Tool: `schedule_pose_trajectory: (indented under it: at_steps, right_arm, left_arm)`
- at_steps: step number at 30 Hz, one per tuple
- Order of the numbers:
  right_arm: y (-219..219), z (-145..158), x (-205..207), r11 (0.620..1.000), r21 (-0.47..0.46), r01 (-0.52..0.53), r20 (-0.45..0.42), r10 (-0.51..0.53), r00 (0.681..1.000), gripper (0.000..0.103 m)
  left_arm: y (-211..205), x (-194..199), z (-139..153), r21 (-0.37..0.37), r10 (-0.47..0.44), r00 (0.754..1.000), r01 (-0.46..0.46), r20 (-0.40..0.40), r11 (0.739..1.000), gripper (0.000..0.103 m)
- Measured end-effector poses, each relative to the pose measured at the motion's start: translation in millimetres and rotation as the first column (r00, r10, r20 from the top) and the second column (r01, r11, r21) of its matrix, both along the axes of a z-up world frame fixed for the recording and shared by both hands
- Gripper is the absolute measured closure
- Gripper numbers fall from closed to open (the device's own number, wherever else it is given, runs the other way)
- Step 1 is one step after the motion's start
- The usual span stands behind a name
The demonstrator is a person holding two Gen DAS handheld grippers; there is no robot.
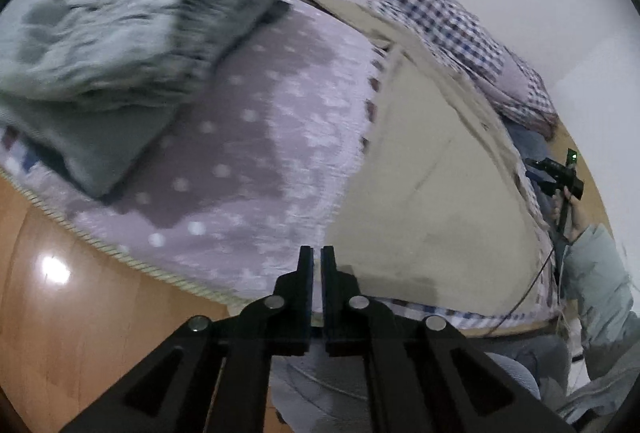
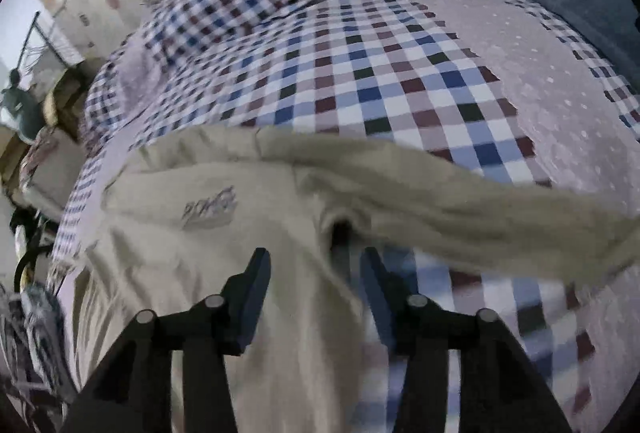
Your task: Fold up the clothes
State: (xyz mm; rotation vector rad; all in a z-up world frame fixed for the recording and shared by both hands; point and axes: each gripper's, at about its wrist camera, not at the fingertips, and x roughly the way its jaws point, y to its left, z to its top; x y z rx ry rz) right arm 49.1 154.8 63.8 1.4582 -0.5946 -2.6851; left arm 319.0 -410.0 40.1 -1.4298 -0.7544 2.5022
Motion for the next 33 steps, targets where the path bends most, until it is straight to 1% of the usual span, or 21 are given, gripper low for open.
schedule_pose_trajectory:
  at_steps: [1, 2, 3, 4, 5, 7, 9, 11, 15, 16, 18, 21, 23, 25, 28, 29, 30, 31, 32, 33]
  right_arm:
    - [1.3, 5.6, 17.0, 1.000, -0.010, -0.013, -0.006, 0.013, 1.000, 0.052]
    - [2.3, 11.1, 33.4, 0.999, -0.021, -0.025, -0.012, 0.025, 1.000, 0.052]
    - [2.2, 15.7, 47.0, 0.999, -0.033, -0.036, -0.019, 0.036, 0.999, 0.052]
    - [4.5, 19.7, 67.9, 0.998, -0.044, -0.044, -0.034, 0.042, 0.999, 0.052]
    - [6.9, 23.6, 88.9, 0.997, -0.056, -0.051, -0.049, 0.048, 0.998, 0.050]
    - [11.2, 28.2, 131.5, 0.995, -0.081, -0.065, -0.075, 0.059, 0.995, 0.048]
    - [15.0, 29.9, 174.4, 0.991, -0.108, -0.080, -0.097, 0.069, 0.993, 0.046]
    - [13.6, 27.8, 214.2, 0.989, -0.105, -0.103, -0.113, 0.091, 0.989, 0.045]
    - [6.0, 14.1, 272.1, 0.988, -0.055, -0.144, -0.085, 0.140, 0.987, 0.044]
    - [4.0, 6.4, 282.5, 0.987, -0.054, -0.150, -0.069, 0.146, 0.987, 0.044]
    - [0.0, -9.1, 302.6, 0.986, -0.048, -0.161, -0.036, 0.159, 0.987, 0.044]
    - [-8.5, -31.4, 315.1, 0.984, 0.013, -0.179, 0.035, 0.178, 0.983, 0.044]
    - [-16.3, -43.4, 319.5, 0.976, 0.008, -0.218, 0.053, 0.217, 0.975, 0.044]
    - [-20.3, -51.8, 321.8, 0.971, 0.006, -0.237, 0.071, 0.236, 0.969, 0.044]
    - [-22.8, -62.4, 323.0, 0.969, -0.009, -0.246, 0.092, 0.246, 0.965, 0.044]
    - [-24.2, -64.4, 323.8, 0.968, -0.020, -0.248, 0.087, 0.249, 0.965, 0.044]
    - [-26.5, -65.6, 324.5, 0.966, -0.027, -0.256, 0.086, 0.258, 0.962, 0.044]
    - [-30.8, -67.0, 324.8, 0.962, -0.032, -0.272, 0.088, 0.274, 0.958, 0.045]
    - [-38.0, -67.5, 323.3, 0.955, -0.025, -0.296, 0.094, 0.297, 0.950, 0.048]
    - [-43.3, -68.1, 323.6, 0.950, -0.019, -0.313, 0.098, 0.313, 0.945, 0.052]
  left_arm:
    - [3.2, -0.3, -1.1, 0.003, -0.010, 1.000, 0.010, -0.006, 1.000, 0.084]
    - [6.5, -0.7, -2.1, 0.007, -0.019, 1.000, 0.019, -0.012, 1.000, 0.072]
    - [9.5, -1.7, -3.8, 0.022, -0.031, 0.999, 0.031, -0.024, 0.999, 0.066]
    - [11.2, -2.8, -5.5, 0.042, -0.039, 0.999, 0.040, -0.034, 0.998, 0.054]
    - [12.9, -4.8, -7.7, 0.045, -0.045, 0.998, 0.047, -0.033, 0.998, 0.046]
    - [16.4, -9.1, -12.3, 0.043, -0.058, 0.998, 0.059, -0.027, 0.997, 0.044]
    - [19.9, -14.1, -18.6, 0.037, -0.076, 0.997, 0.076, -0.011, 0.996, 0.044]
    - [22.5, -19.1, -24.4, 0.023, -0.098, 0.995, 0.098, 0.005, 0.995, 0.044]
    - [26.0, -30.0, -34.0, 0.042, -0.136, 0.990, 0.135, 0.024, 0.990, 0.042]
    - [26.8, -32.8, -35.3, 0.044, -0.143, 0.990, 0.141, 0.024, 0.989, 0.039]
    - [29.1, -37.7, -37.3, 0.041, -0.154, 0.988, 0.153, 0.025, 0.987, 0.039]
    - [30.4, -41.4, -40.2, 0.040, -0.165, 0.986, 0.164, 0.035, 0.986, 0.037]
    - [33.5, -41.7, -42.1, 0.046, -0.176, 0.984, 0.174, 0.037, 0.984, 0.031]
    - [36.0, -43.8, -42.8, 0.053, -0.181, 0.983, 0.179, 0.039, 0.982, 0.029]
    - [38.2, -45.1, -42.2, 0.052, -0.170, 0.984, 0.167, 0.048, 0.985, 0.029]
    - [37.6, -42.8, -41.8, 0.049, -0.165, 0.985, 0.163, 0.049, 0.985, 0.036]
    - [37.6, -42.5, -42.1, 0.035, -0.150, 0.987, 0.148, 0.060, 0.988, 0.044]
    - [36.7, -41.6, -42.8, 0.015, -0.132, 0.988, 0.131, 0.074, 0.991, 0.066]
    - [33.4, -40.0, -43.8, 0.029, -0.120, 0.990, 0.118, 0.080, 0.993, 0.084]
    - [29.6, -38.2, -44.7, 0.050, -0.110, 0.990, 0.106, 0.083, 0.993, 0.089]
